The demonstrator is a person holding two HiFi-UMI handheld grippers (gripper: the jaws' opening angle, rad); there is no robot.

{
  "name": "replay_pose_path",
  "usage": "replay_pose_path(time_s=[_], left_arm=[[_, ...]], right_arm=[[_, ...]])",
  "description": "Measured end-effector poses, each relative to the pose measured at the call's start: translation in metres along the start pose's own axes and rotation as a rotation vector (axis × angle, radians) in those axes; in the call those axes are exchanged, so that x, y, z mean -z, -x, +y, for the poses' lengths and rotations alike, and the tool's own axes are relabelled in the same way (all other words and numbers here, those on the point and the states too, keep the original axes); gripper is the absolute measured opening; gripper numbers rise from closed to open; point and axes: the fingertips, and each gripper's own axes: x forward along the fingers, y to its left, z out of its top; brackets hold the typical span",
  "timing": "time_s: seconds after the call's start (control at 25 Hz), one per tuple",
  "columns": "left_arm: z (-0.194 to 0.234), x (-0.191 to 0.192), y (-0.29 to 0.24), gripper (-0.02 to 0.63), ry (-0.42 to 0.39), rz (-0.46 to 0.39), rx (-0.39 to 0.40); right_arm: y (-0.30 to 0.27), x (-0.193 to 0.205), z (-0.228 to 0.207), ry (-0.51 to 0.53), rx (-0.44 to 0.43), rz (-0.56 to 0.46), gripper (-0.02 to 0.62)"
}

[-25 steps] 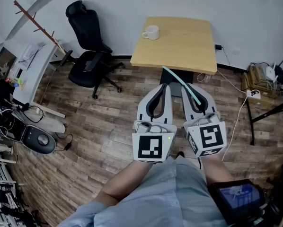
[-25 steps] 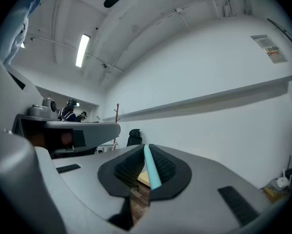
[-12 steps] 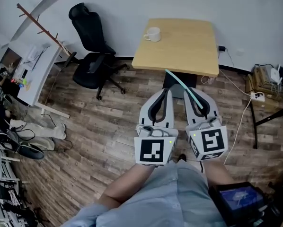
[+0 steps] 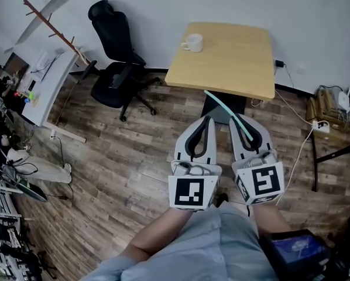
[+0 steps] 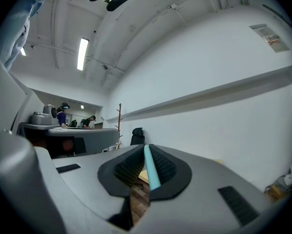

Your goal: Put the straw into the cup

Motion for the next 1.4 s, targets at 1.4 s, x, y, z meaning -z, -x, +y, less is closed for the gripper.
replay_pose_path(time_s=[1.4], left_arm=[[0.228,0.031,-0.184,-0.008,0.083,-0.060,0.093]], right_arm=[[-0.283,0.000,-0.022,0.068,0.116,0.018,0.025]])
